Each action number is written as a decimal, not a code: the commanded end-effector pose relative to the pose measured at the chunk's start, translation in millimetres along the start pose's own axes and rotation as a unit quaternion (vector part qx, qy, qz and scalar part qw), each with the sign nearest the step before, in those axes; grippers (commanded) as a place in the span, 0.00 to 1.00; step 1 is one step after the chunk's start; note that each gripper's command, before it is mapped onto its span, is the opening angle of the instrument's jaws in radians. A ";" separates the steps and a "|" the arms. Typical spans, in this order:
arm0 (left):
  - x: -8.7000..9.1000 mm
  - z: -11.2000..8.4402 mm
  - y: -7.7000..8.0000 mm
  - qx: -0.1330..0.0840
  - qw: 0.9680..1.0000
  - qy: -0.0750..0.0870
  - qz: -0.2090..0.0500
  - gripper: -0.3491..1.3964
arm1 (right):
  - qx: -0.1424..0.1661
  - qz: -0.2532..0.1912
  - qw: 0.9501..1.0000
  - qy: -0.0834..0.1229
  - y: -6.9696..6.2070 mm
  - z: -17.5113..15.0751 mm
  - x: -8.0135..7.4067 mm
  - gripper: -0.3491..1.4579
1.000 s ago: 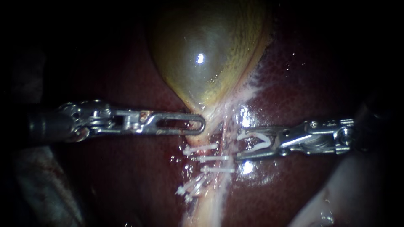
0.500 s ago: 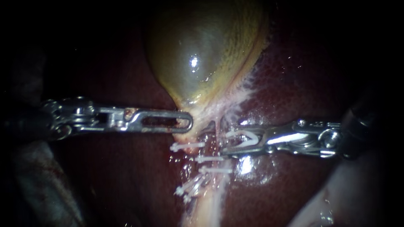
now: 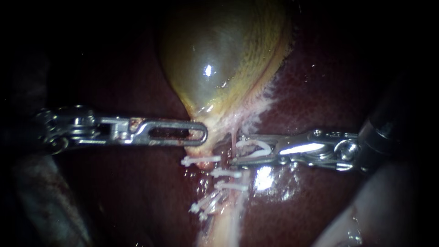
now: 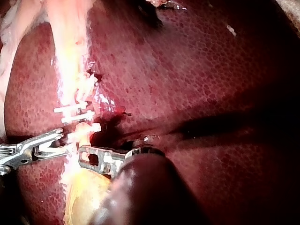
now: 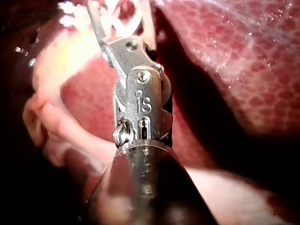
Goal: Clipping third clip right tube
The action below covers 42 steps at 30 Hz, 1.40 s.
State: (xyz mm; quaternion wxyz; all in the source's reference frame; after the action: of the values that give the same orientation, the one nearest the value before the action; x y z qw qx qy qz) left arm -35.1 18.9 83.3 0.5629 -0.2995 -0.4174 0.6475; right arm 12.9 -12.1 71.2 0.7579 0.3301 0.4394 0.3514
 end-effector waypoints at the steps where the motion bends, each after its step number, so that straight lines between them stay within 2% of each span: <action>1: 0.0 0.0 0.1 0.000 1.000 0.000 0.000 0.00 | 0.000 0.000 1.000 0.000 0.1 0.1 0.0 0.47; 10: -0.1 -0.2 0.5 0.000 1.000 0.000 -0.001 0.00 | 0.002 -0.001 1.000 0.002 0.8 1.0 -0.4 0.47; 22: -0.1 -0.1 0.5 0.000 1.000 0.000 -0.001 0.00 | 0.008 -0.002 1.000 0.003 0.8 4.4 -0.4 0.45; 31: -0.1 -0.1 0.6 0.000 1.000 0.000 -0.001 0.00 | 0.007 -0.002 1.000 0.003 1.2 4.8 -0.3 0.42; 37: -0.1 -0.1 0.6 0.000 1.000 0.000 -0.001 0.00 | 0.009 -0.002 1.000 0.002 1.3 4.3 -0.5 0.35; 42: -0.1 -0.1 0.6 0.000 1.000 0.000 -0.001 0.00 | 0.010 -0.012 1.000 0.001 1.5 3.8 -0.6 0.18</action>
State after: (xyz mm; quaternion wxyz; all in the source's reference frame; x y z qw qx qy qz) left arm -35.2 18.8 82.7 0.5636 -0.2989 -0.4174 0.6471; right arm 15.7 -12.5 74.3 0.7590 0.3316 0.4468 0.3381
